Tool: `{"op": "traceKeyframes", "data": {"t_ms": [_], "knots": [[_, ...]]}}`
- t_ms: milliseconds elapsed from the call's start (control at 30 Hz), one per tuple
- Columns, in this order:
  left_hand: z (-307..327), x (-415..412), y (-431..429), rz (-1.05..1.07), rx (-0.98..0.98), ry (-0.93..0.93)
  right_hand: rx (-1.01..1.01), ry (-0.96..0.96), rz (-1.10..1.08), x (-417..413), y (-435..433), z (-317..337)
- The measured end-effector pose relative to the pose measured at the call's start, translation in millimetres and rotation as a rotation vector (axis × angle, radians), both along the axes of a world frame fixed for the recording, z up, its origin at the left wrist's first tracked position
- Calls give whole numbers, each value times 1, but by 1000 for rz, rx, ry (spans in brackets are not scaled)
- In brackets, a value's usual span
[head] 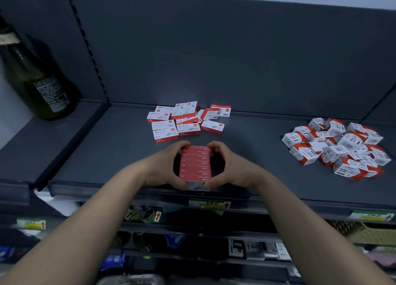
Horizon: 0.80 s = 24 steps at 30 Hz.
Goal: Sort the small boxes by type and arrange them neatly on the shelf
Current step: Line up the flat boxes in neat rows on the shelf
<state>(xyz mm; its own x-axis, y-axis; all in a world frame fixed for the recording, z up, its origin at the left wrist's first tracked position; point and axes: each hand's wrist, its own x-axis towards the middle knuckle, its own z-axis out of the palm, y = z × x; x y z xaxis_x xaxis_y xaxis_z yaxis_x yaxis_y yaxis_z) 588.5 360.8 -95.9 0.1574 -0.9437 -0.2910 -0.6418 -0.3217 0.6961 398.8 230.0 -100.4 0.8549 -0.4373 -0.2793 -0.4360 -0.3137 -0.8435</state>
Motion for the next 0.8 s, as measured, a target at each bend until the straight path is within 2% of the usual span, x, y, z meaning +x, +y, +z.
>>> {"op": "traceKeyframes", "data": {"t_ms": [267, 367, 400, 467, 567, 667, 800], "knots": [[14, 0, 8, -10, 53, 0, 26, -8, -23, -1, 3, 2], [27, 6, 9, 84, -34, 86, -38, -32, -104, -4, -10, 14], [30, 10, 7, 134, -84, 58, -100, -50, -145, -5, -15, 18], [29, 20, -1, 252, -177, -115, -329, -60, -227, -4, -26, 22], [20, 35, -19, 321, -230, -418, -641, 56, -231, 4, -41, 23], [10, 49, -34, 320, -164, -584, -769, 154, -132, 19, -52, 20], [3, 63, -47, 303, -79, -664, -853, 109, -1, 50, -60, 20]]}}
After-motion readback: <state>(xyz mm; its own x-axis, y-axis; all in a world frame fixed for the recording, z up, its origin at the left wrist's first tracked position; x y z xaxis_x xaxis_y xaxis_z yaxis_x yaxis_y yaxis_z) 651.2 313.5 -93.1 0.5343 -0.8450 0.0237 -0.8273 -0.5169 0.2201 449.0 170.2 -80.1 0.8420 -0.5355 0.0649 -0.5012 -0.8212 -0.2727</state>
